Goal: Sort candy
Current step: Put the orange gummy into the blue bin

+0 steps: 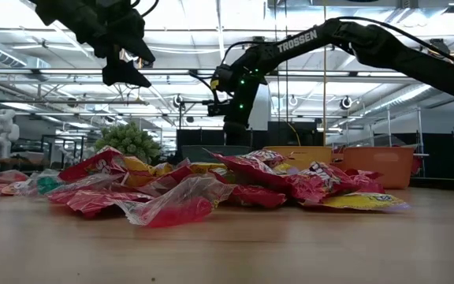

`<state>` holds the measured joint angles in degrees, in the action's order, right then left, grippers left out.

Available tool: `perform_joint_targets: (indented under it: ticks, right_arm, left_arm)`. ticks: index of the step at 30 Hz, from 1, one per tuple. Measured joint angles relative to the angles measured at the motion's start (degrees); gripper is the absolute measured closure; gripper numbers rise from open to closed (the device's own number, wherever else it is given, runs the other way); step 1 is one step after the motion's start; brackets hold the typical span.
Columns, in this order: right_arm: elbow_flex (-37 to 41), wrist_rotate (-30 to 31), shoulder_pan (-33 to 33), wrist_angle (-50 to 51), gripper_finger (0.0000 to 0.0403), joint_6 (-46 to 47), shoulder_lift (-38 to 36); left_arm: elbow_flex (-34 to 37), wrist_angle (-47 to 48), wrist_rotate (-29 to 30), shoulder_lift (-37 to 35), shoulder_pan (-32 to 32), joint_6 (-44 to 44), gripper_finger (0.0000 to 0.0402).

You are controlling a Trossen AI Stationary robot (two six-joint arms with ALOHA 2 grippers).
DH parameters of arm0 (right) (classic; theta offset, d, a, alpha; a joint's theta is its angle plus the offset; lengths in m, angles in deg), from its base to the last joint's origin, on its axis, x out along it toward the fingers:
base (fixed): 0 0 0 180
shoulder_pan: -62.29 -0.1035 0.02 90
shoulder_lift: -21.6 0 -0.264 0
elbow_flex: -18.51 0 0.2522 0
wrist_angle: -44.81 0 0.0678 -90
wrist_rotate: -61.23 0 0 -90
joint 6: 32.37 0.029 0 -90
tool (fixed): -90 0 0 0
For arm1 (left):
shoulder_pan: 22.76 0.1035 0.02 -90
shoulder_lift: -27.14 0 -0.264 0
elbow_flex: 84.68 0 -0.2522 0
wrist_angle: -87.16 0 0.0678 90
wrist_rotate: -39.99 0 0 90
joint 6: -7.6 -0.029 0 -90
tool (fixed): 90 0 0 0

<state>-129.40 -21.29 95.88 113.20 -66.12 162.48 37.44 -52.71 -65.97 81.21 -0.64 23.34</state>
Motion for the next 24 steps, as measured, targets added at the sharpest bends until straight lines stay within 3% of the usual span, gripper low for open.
perform_joint_targets:
  ticks: [5,12,15,20,24]
  right_arm:
    - [0.00,0.20,-0.07,2.04,0.0298,0.65,-0.55]
    - [0.00,-0.07,-0.31,8.94,0.0281,12.28,-6.87]
    - [0.00,-0.63,-0.28,14.15,0.0285,21.71,-10.95]
    - [0.72,-6.63,-0.87,25.23,0.0288,33.97,-19.27]
    - [10.14,-3.83,-5.29,22.03,0.0289,40.95,-29.52]
  left_arm:
    - [0.00,-0.07,0.00,0.01,0.00,-0.02,0.0070]
    - [0.00,-0.17,-0.01,0.02,0.00,0.34,0.0070]
    - [0.00,-0.42,0.00,0.00,0.00,0.35,0.0070]
    - [-0.01,-0.50,0.04,0.02,0.00,0.35,0.0070]
    - [-0.01,-0.17,0.09,0.00,0.02,0.37,0.0070]
